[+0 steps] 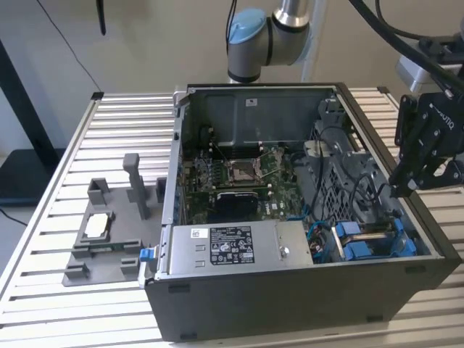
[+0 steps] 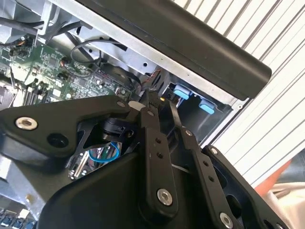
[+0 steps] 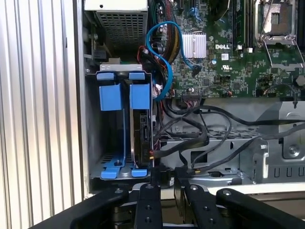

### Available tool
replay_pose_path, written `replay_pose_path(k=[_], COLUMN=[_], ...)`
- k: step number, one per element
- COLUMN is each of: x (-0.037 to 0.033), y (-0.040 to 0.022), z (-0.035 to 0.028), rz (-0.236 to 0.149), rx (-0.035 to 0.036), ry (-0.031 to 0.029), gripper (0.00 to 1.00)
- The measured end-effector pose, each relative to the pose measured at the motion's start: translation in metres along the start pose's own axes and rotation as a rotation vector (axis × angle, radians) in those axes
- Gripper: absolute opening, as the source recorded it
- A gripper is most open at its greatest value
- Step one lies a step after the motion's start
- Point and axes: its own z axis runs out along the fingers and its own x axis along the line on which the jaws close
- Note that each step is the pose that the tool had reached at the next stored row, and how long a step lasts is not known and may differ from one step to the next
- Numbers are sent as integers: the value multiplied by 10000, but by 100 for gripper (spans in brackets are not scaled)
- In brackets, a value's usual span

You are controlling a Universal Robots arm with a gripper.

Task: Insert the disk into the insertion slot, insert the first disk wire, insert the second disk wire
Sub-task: 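Insert the second disk wire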

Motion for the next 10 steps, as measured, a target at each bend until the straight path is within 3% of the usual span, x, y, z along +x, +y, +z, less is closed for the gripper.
replay_pose_path(k=[10], x=[0], y=[-2], z=[0], rz=[0], rx=[-1], ry=[-5], gripper=[25])
